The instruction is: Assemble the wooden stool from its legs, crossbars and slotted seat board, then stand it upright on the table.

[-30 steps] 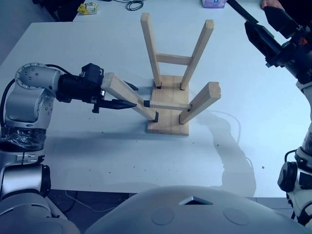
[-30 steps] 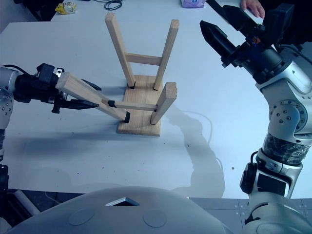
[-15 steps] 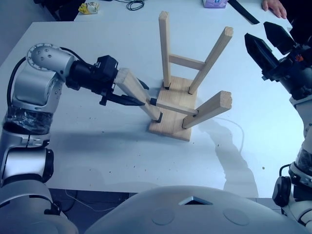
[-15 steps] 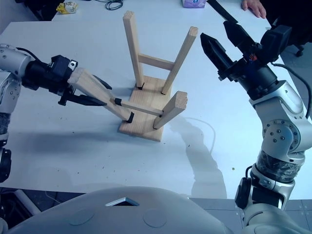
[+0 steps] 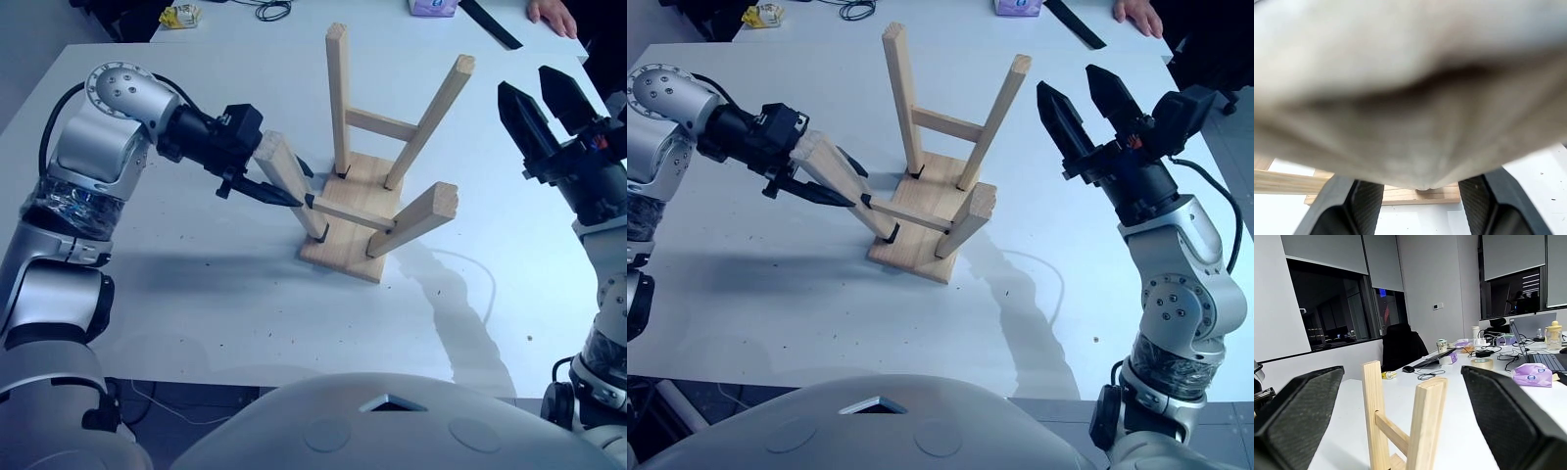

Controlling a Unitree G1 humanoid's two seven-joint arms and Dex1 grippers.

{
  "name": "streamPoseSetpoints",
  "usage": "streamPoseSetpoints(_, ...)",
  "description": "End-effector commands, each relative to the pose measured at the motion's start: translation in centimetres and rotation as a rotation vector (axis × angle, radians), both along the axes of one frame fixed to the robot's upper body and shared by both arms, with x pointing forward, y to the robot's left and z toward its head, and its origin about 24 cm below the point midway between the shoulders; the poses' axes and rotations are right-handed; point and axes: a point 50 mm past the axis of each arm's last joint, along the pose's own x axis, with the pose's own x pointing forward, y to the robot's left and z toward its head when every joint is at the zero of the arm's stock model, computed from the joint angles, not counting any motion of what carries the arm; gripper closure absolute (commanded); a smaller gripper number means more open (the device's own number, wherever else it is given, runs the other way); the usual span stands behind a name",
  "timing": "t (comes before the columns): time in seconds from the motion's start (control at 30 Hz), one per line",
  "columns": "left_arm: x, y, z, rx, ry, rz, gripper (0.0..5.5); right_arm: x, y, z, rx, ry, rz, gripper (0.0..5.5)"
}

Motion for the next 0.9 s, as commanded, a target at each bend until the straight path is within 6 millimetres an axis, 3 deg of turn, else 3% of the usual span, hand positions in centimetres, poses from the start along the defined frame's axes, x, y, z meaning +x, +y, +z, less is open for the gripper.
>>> streamPoseSetpoints(0.03,-0.5,-1.1,-3.1,0.158,0.035,-0.032,3.45,0.5,1.2,-0.3,0.009,0.003,0.021,1.08)
streamPoseSetpoints(0.2,-0.1,-0.1,-4.3,0.214,0.025,0.033,3.45,0.7,2.0,-0.7,0.008,0.034,0.058,1.08)
streamPoseSetpoints(0.47,-0.3,3.9,-5.8,0.340,0.041,0.117,3.45,-0.9,0.1,-1.0,-0.029,0.067,0.026,1.08)
streamPoseSetpoints(0.77,0.0,7.0,-4.2,0.431,0.023,0.178,3.45,-2.2,0.9,-1.3,0.004,0.038,0.013,1.08)
streamPoseSetpoints(0.9,0.2,7.0,-2.9,0.428,0.011,0.178,3.45,-2.9,0.9,-1.6,0.017,0.043,-0.015,1.08)
